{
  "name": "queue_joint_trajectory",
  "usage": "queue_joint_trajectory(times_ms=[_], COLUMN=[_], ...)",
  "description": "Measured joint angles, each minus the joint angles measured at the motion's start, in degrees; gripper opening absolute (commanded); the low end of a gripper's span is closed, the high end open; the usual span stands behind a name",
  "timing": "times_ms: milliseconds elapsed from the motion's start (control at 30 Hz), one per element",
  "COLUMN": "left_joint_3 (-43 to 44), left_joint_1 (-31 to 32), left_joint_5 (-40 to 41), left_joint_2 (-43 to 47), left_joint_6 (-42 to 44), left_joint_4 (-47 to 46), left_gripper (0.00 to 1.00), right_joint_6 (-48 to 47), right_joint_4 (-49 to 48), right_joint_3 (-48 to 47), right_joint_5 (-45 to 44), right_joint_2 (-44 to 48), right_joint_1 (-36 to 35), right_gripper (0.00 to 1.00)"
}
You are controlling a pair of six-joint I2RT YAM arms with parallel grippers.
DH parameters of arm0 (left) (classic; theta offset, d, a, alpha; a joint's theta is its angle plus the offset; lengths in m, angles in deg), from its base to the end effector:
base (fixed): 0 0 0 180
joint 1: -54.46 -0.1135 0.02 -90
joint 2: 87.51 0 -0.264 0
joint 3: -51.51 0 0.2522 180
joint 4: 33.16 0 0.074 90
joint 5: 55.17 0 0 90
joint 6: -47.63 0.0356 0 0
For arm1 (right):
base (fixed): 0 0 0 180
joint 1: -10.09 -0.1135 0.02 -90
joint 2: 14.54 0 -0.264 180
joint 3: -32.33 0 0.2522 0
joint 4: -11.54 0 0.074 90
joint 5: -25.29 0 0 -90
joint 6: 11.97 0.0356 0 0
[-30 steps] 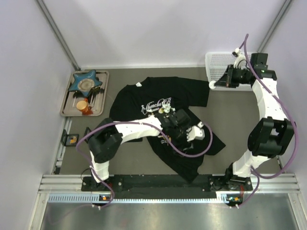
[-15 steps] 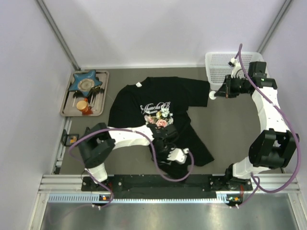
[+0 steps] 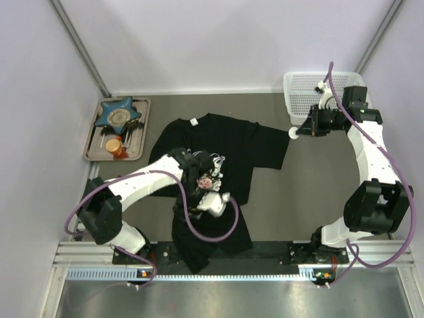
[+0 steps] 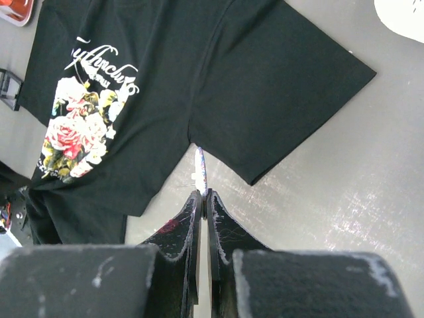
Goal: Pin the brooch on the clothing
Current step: Adjust the clothes at the center of the board.
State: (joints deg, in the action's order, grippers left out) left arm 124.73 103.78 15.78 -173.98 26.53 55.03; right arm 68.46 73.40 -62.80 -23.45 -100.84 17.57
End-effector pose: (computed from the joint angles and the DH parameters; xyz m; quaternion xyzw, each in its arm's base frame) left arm 0.1397 -0.1804 0.2137 -0.8336 -0.5179 0.1790 0.0689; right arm 0.3132 -0.0174 0.3352 -0.1279 0.8854 0.2865 0.3430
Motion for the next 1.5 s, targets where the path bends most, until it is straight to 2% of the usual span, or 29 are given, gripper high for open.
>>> queue_joint_trajectory(times_ms=[67, 133, 267, 367, 433, 667, 767, 800, 867, 900, 933, 1033, 1333, 1467, 1500], left_joint_3=[7.87, 13.11, 13.66, 14.45, 17.05, 27.08, 30.73, 31.43, 34.16, 36.37, 38.56, 47.84, 70.82, 73.11, 73.11], left_joint_1=[-3.54, -5.35, -5.01, -4.55, -4.42, -4.39, -4.24, -4.11, -3.54, -3.17, -2.82, -1.49, 5.20, 6.67, 6.49], left_joint_5=[-3.48, -6.05, -7.19, -4.35, -1.01, 9.14, 12.07, 12.76, 13.75, 13.68, 13.44, 10.84, 2.62, 0.94, 0.28], left_joint_2=[-0.33, -0.44, -1.55, -7.56, -13.35, -29.29, -34.29, -35.65, -38.40, -39.76, -41.31, -47.47, -62.77, -65.33, -65.42], left_joint_6=[-3.89, -10.71, -27.04, -38.66, -44.54, -58.36, -61.46, -61.99, -62.75, -63.23, -63.76, -65.96, -72.70, -75.12, -75.52], left_joint_4=[-1.36, -6.45, -23.19, -33.97, -37.79, -48.74, -51.30, -52.04, -52.24, -51.89, -51.84, -50.60, -52.09, -56.24, -56.85], left_gripper=[0.66, 0.63, 0.66, 0.70, 0.72, 0.71, 0.59, 0.49, 0.38, 0.22, 0.14, 0.01, 0.00, 0.20, 0.29], right_joint_6=[-0.11, -0.31, -0.31, -0.31, -0.33, -0.31, -0.26, -0.24, -0.07, -0.04, -0.07, -0.09, -0.15, -0.52, -0.52], right_joint_4=[0.02, 0.02, 0.04, 0.09, 0.13, 0.22, 0.31, 0.35, 0.37, 0.37, 0.39, 0.50, 1.16, 1.70, 1.88], right_joint_3=[0.00, 0.00, 0.00, 0.00, 0.00, 0.00, 0.00, 0.00, 0.00, -0.02, -0.04, -0.17, -3.26, -3.54, -3.54], right_joint_5=[0.00, 0.07, 0.17, 0.15, 0.13, -0.09, 0.02, 0.00, -0.09, -0.22, -0.33, -0.81, -2.23, -3.65, -3.74], right_joint_2=[0.00, 0.00, -0.02, -0.02, -0.02, -0.02, -0.02, -0.02, -0.02, -0.02, -0.02, -0.02, 0.02, 0.28, 0.35], right_joint_1=[-0.15, -0.35, -0.59, -0.61, -0.61, -0.37, 0.50, 0.98, 2.32, 2.91, 3.32, 4.37, 5.92, 6.58, 6.58], right_gripper=[0.00, 0.00, 0.00, 0.00, 0.00, 0.00, 0.00, 0.00, 0.00, 0.00, 0.00, 0.00, 0.00, 0.00, 0.00])
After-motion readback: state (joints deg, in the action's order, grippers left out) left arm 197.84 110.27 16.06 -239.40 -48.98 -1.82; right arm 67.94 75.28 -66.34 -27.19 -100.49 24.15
